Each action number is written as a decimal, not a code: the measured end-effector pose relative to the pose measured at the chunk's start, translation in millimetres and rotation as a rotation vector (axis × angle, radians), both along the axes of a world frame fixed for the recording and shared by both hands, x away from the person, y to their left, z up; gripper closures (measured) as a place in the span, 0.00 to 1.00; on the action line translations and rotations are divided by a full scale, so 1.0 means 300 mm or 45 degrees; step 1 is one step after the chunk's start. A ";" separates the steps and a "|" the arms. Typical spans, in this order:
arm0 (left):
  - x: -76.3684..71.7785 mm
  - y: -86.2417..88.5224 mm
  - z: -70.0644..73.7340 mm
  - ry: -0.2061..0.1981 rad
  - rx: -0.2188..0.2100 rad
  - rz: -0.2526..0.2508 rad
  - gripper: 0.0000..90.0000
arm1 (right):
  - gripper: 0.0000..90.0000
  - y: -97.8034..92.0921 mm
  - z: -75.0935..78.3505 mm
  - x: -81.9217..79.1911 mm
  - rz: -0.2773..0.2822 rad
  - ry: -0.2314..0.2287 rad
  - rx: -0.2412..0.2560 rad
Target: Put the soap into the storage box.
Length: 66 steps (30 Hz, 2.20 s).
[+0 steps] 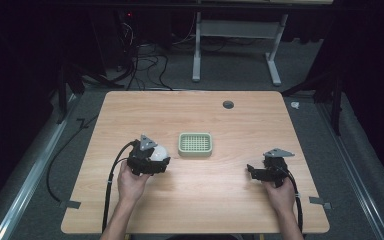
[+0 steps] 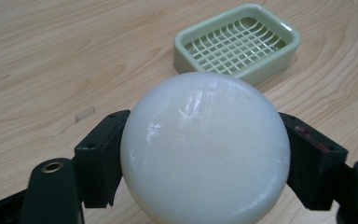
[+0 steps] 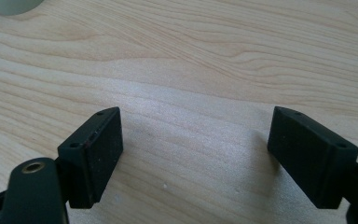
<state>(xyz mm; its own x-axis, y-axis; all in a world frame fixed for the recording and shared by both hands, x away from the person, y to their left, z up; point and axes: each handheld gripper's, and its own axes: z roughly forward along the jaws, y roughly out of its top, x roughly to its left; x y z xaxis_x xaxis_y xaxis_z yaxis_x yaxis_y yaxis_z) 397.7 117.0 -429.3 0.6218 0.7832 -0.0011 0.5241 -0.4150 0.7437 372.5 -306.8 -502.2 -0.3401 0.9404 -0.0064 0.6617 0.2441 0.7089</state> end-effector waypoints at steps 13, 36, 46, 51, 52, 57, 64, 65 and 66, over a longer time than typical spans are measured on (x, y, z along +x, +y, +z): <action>0.015 -0.039 0.023 -0.005 -0.010 -0.042 0.27 | 0.21 0.000 0.000 0.000 0.000 0.000 0.001; 0.057 -0.081 0.051 0.009 -0.035 -0.080 0.27 | 0.21 0.000 0.000 0.000 0.003 -0.001 -0.006; 0.093 -0.124 0.069 0.011 -0.022 -0.111 0.28 | 0.21 0.000 0.000 0.000 0.001 0.002 0.000; 0.111 -0.151 0.077 -0.004 -0.003 -0.107 0.27 | 0.21 0.000 0.000 0.000 0.000 0.000 0.000; 0.111 -0.151 0.077 -0.004 -0.003 -0.107 0.27 | 0.21 0.000 0.000 0.000 0.000 0.000 0.000; 0.126 -0.172 0.079 0.002 0.022 -0.124 0.27 | 0.21 -0.001 0.000 0.000 0.001 -0.001 0.001; 0.156 -0.202 0.078 0.012 0.020 -0.132 0.27 | 0.21 -0.001 0.000 0.000 0.003 -0.003 0.001; 0.158 -0.206 0.078 0.010 0.023 -0.133 0.28 | 0.21 -0.001 0.000 0.000 0.001 -0.001 0.002; 0.162 -0.210 0.077 0.011 0.017 -0.138 0.27 | 0.21 -0.001 0.000 0.000 0.001 -0.001 0.002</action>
<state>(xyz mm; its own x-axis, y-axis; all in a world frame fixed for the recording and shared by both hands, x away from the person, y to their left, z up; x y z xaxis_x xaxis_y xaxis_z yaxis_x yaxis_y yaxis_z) 446.3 53.9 -406.1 0.7029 0.7113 0.0032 0.4818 -0.4794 0.7335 372.6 -307.0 -502.2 -0.3408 0.9401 -0.0057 0.6607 0.2438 0.7099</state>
